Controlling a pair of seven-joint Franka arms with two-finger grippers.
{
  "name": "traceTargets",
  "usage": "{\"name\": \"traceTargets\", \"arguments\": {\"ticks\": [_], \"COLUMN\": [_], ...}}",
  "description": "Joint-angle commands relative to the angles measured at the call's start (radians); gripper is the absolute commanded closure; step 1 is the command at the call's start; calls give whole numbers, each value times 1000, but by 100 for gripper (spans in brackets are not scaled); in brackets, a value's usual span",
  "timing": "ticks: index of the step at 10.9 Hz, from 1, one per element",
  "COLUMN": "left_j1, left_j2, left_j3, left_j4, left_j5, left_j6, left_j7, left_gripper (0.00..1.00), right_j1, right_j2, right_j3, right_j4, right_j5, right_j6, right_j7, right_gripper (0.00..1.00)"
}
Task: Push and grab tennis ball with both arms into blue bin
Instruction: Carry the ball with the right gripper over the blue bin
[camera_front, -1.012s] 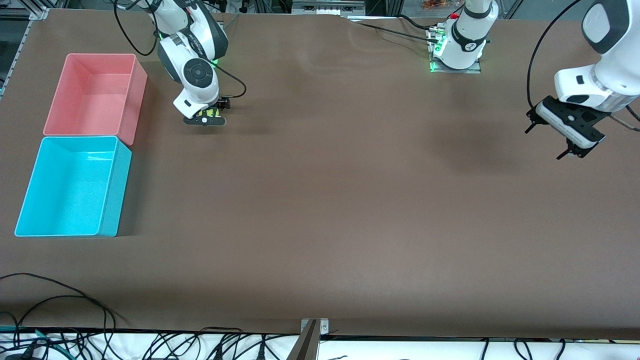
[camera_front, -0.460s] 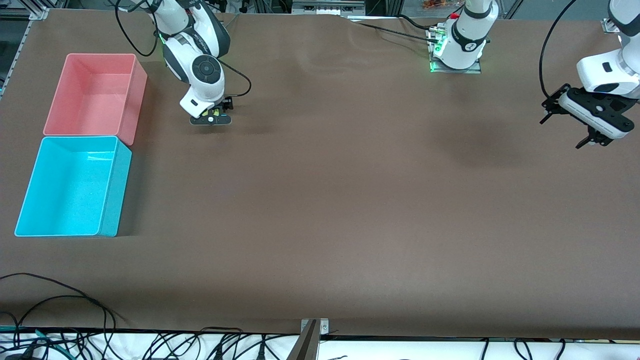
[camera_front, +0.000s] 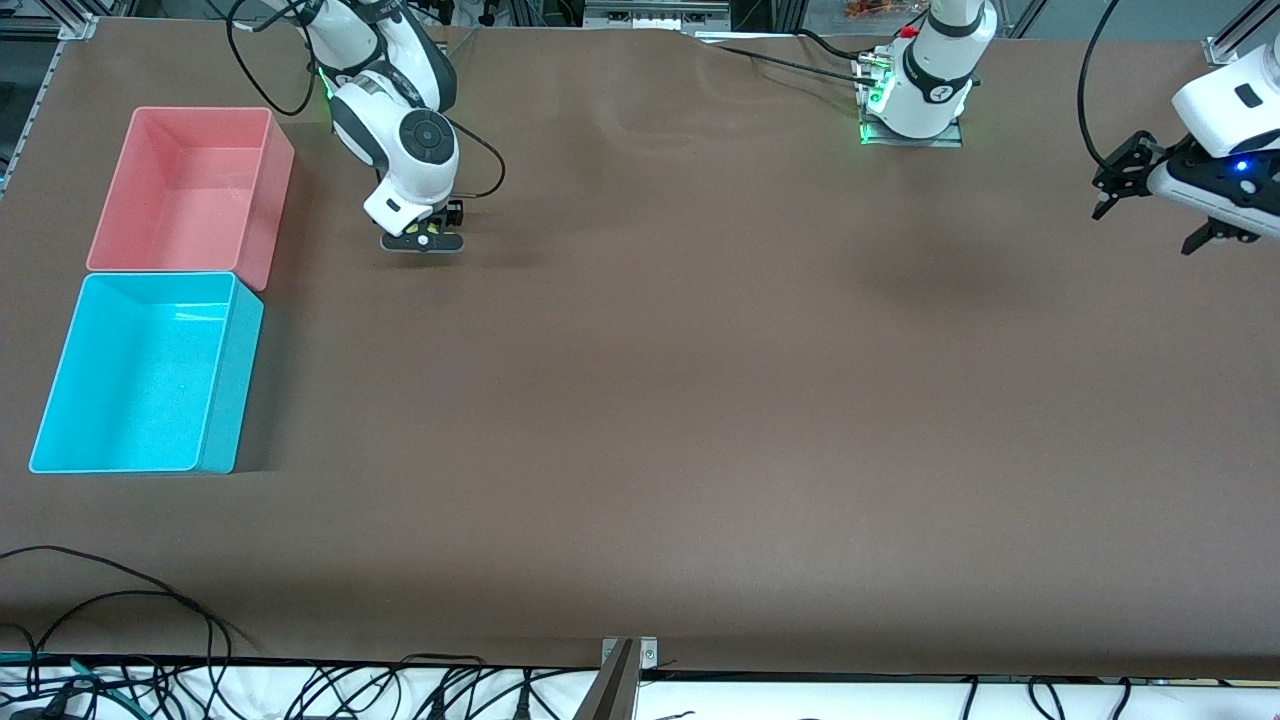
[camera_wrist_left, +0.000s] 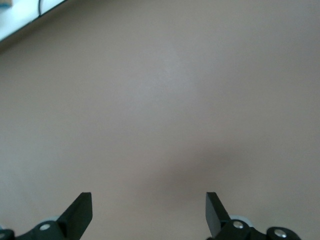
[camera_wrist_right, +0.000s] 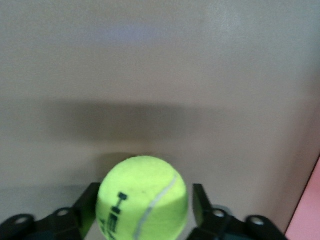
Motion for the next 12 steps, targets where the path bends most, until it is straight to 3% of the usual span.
{"name": "traceTargets", "arguments": {"ticks": [1,2,6,9,12], "left_j1": [-6,-6,4,1,-38], "left_j2": [14,19,88,83,86], "left_j3": [-12,-2,-10,-65,-52], "left_j4": [76,100,211,211,215], "left_j5": [23,14,-4,-15,-12], "left_j6": [-84,-97,-180,-192,-192], "left_j7": [-154,-177,-227,-324,-372], "left_gripper": [0,0,0,0,0], "right_j1": [4,4,4,4,5], "right_j2": [8,8,2,-1,19], "right_j3": [4,4,6,7,6], "right_j4": [-10,-10,33,171,330], "right_j5": [-43,-43,-42,-27,59], "right_j6": [24,22,-21,-229,-399], "right_j7": [77,80,73,12,-80], "right_gripper": [58,65,66,66,66]}}
